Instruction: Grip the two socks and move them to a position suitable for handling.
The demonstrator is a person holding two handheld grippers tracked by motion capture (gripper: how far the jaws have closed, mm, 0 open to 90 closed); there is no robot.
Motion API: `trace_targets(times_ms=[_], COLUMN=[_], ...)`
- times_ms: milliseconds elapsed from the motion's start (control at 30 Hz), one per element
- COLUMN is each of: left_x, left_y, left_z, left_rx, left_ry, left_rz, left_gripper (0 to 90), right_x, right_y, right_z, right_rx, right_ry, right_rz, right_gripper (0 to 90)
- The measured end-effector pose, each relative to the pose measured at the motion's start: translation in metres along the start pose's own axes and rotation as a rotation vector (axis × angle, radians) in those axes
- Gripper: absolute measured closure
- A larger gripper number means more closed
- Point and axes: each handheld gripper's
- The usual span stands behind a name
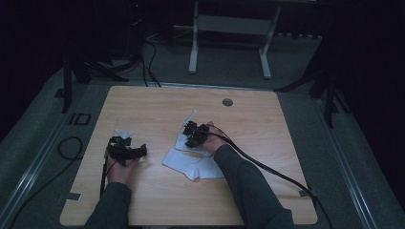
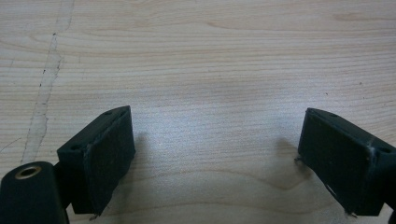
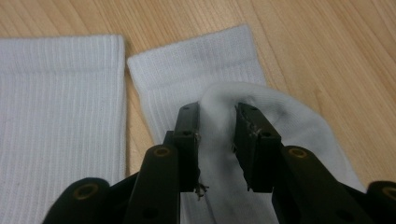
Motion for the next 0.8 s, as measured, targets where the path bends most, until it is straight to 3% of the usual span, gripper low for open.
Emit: trace_targets(times_ms=[233,500,800], left_x=[0.0,0.0,0.0], left_y=[0.0,0.0,0.0], left_z=[0.0,0.0,0.0], left_rx=[0.0,0.0,0.0], left_ry=[0.0,0.0,0.0], left_rz=[0.0,0.0,0.0], left_gripper=[10.9,10.9,10.9], right_x=[0.0,0.004,0.018], right_y=[-0.004,-0.006,-0.008], right_z=[0.0,-0.001,-0.002], right_rx=[-0.024,-0.031,-0.034], right_ry=[0.001,-0.008,-0.046], right_rz=[-0.021,-0.018,-0.003], right_gripper=[74.0,86.2,86.7])
Point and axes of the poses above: each handheld gripper's, and its own axes: x roughly backward along the jaws, z roughly out of its underside, y roughly to its left, and after that the axes turned 2 degrees about -x, right-handed
